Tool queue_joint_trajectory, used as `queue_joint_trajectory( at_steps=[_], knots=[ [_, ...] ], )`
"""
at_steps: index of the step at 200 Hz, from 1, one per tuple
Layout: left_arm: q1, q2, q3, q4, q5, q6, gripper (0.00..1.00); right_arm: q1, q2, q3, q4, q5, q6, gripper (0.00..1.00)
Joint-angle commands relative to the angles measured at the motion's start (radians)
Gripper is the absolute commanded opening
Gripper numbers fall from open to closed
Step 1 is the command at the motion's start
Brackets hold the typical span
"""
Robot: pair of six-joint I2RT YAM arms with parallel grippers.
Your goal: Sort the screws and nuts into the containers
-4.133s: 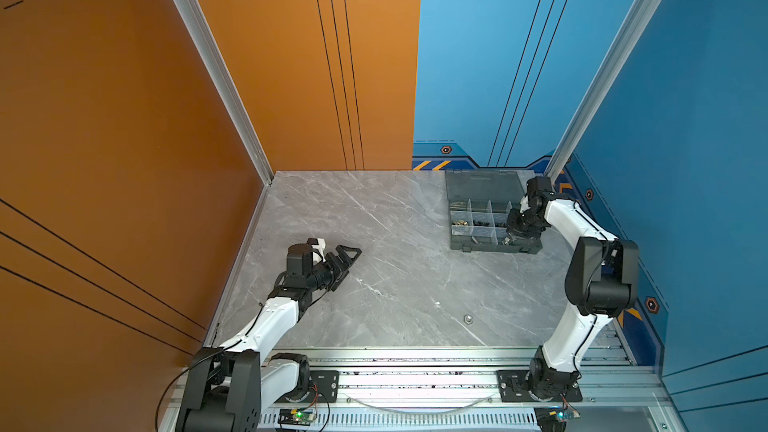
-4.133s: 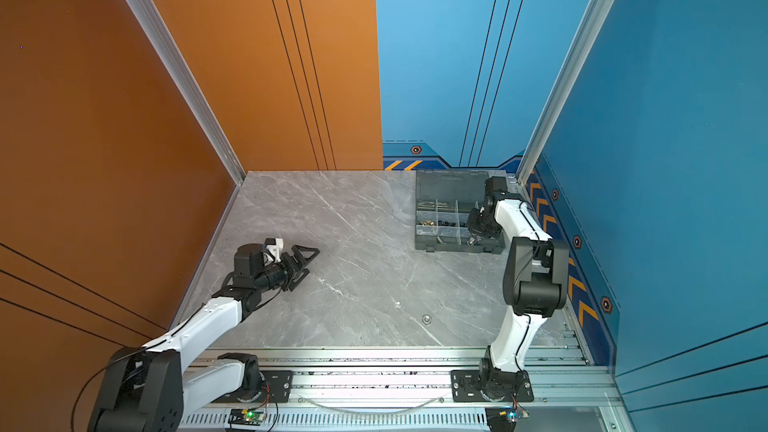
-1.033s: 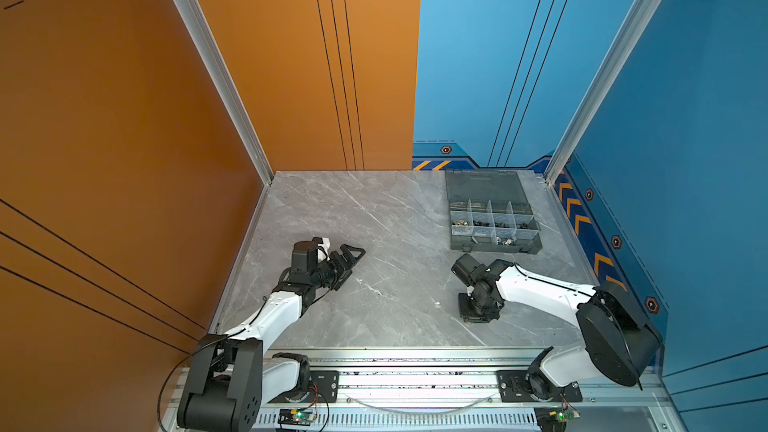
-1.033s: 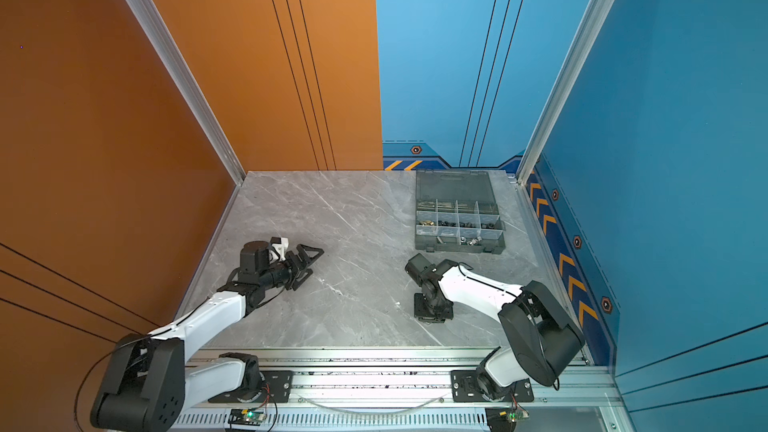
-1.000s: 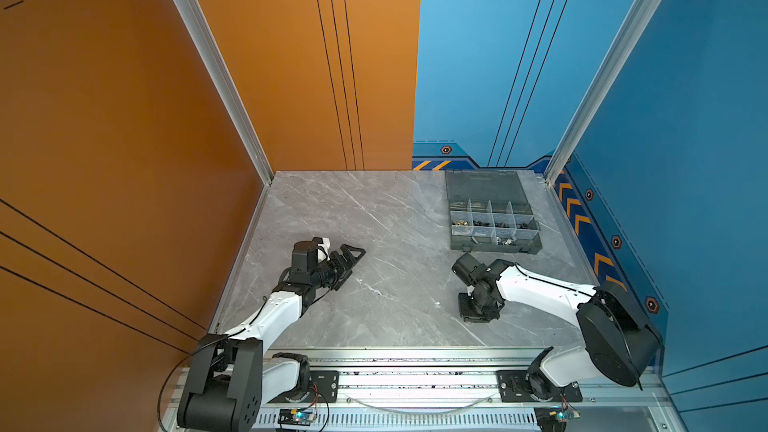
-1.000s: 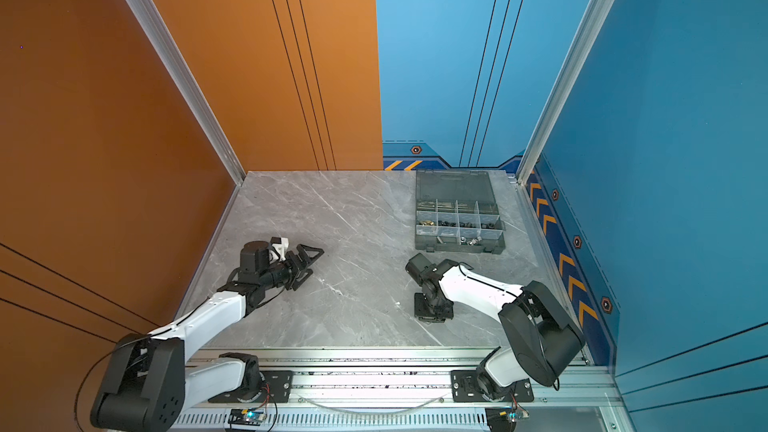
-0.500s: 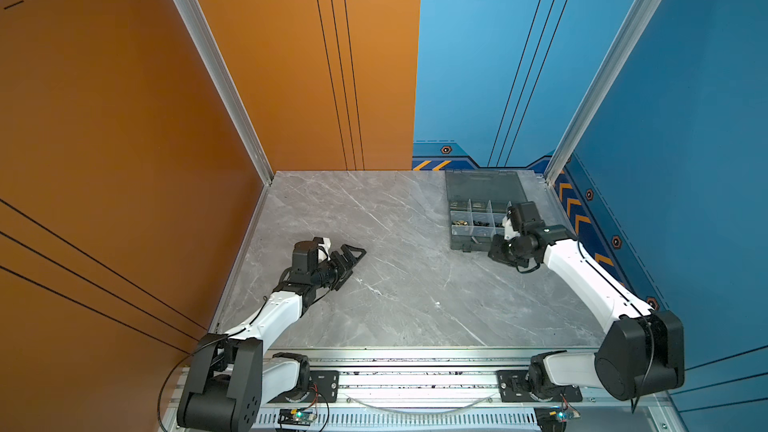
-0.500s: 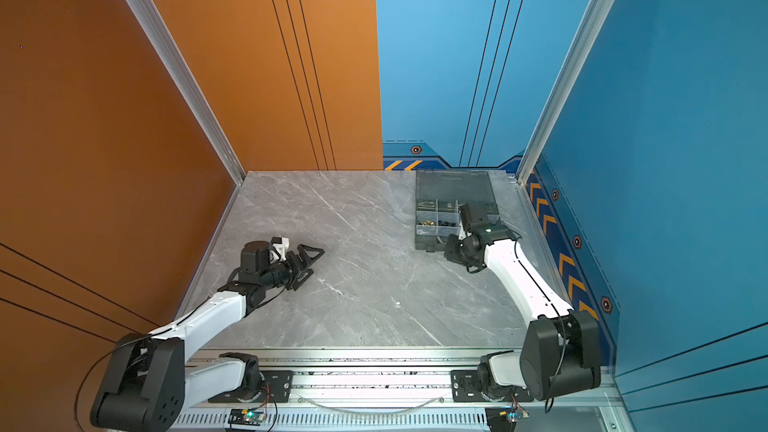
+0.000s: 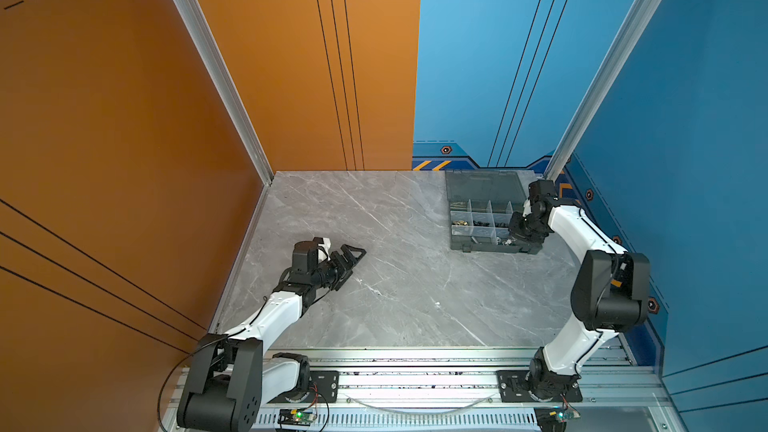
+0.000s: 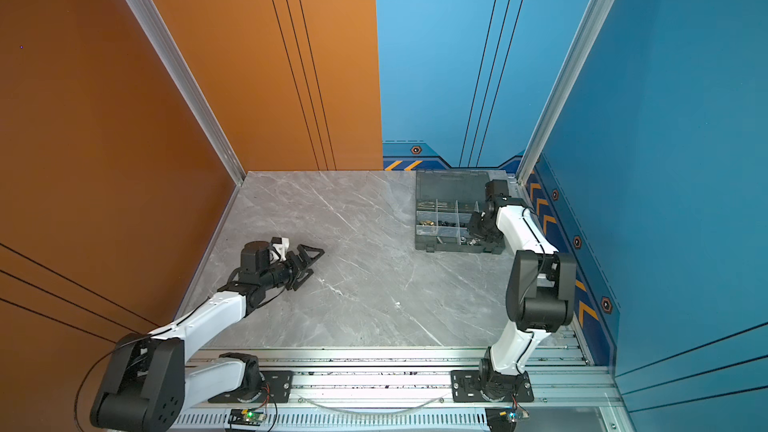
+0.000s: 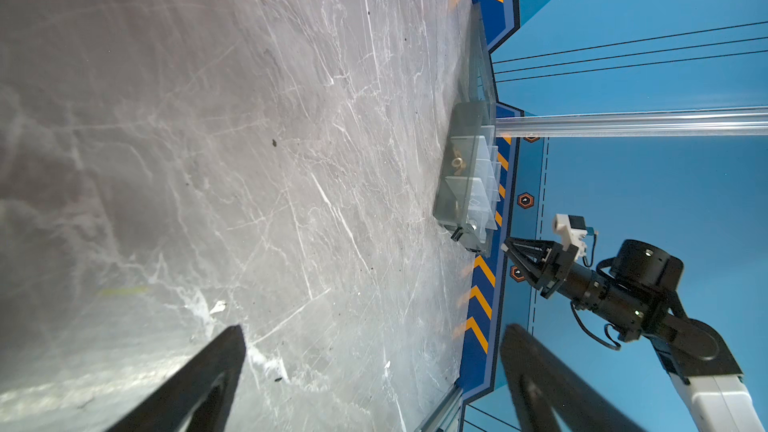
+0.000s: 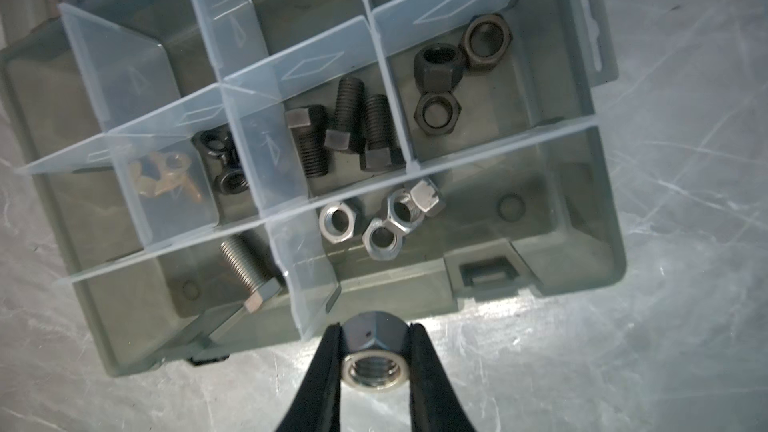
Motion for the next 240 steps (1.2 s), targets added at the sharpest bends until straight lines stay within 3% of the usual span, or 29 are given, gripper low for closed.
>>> queue_joint_trajectory(
  at_steps=[1, 68, 107, 154, 200, 240],
  knots=[
    [-0.003, 0.001, 0.025, 0.005, -0.021, 0.013, 0.97, 0.003, 0.048, 0.049, 0.027, 0.014, -0.003, 0.08],
    [0.003, 0.018, 0.056, -0.011, -0.01, 0.027, 0.98, 0.002, 0.174, 0.133, 0.021, 0.025, -0.004, 0.11],
    [0.004, 0.037, 0.065, -0.003, 0.0, 0.029, 0.98, 0.002, 0.207, 0.156, -0.007, 0.032, -0.022, 0.35],
    [0.004, 0.04, 0.112, -0.076, -0.011, 0.088, 0.98, 0.002, 0.142, 0.131, -0.009, 0.029, -0.111, 0.47],
    [0.0, 0.037, 0.24, -0.262, -0.123, 0.252, 0.98, 0.005, -0.101, -0.127, 0.207, -0.03, -0.247, 0.48],
    [-0.015, 0.07, 0.306, -0.249, -0.21, 0.362, 0.98, 0.004, -0.322, -0.427, 0.524, -0.03, -0.303, 0.51]
  ],
)
